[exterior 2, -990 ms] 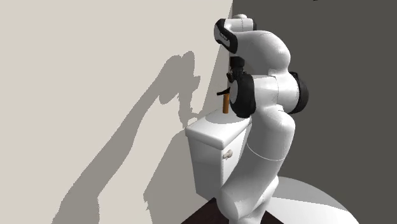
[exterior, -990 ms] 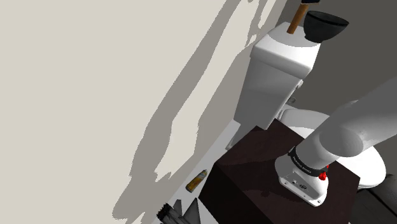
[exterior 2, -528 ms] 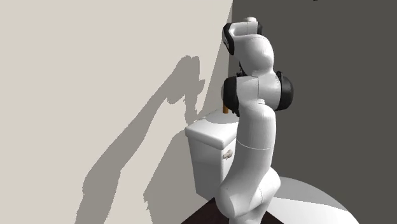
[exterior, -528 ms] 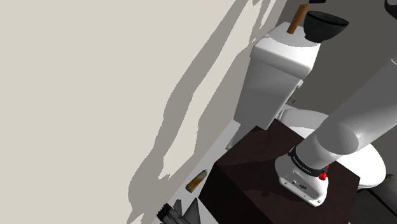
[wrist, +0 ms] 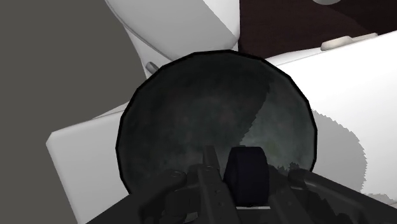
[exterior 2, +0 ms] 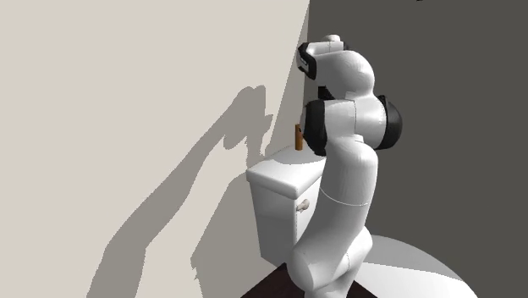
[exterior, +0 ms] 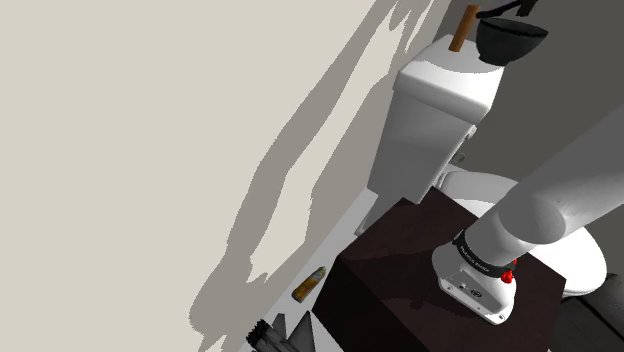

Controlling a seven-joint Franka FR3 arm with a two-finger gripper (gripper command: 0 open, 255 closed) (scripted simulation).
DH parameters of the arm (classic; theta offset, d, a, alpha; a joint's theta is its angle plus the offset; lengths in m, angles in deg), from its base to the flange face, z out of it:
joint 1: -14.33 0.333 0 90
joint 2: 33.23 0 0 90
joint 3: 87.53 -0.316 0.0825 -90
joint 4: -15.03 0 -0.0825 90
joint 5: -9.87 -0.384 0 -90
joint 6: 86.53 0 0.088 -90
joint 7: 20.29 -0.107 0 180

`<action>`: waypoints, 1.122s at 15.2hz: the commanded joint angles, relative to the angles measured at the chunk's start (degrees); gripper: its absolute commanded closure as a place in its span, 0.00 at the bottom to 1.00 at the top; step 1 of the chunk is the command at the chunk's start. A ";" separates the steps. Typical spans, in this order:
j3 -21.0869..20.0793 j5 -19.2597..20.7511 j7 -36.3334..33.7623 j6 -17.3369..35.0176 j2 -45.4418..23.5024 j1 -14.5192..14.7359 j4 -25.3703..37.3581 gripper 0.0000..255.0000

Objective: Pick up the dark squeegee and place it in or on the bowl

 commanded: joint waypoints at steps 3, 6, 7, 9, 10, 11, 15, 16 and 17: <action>-0.69 1.27 -1.28 3.57 2.22 0.32 -5.48 1.00; -0.88 1.61 -1.63 4.66 2.84 0.37 -7.09 1.00; -0.88 1.60 -1.63 4.66 2.84 0.36 -7.09 1.00; -0.87 1.60 -1.63 4.66 2.84 0.36 -7.09 1.00; -0.87 1.60 -1.63 4.66 2.84 0.36 -7.09 1.00; -0.87 1.60 -1.63 4.66 2.84 0.36 -7.09 1.00; -0.87 1.60 -1.63 4.66 2.83 0.36 -7.08 0.00; -0.87 1.60 -1.63 4.66 2.83 0.36 -7.08 0.00; -0.87 1.60 -1.63 4.66 2.83 0.36 -7.08 0.00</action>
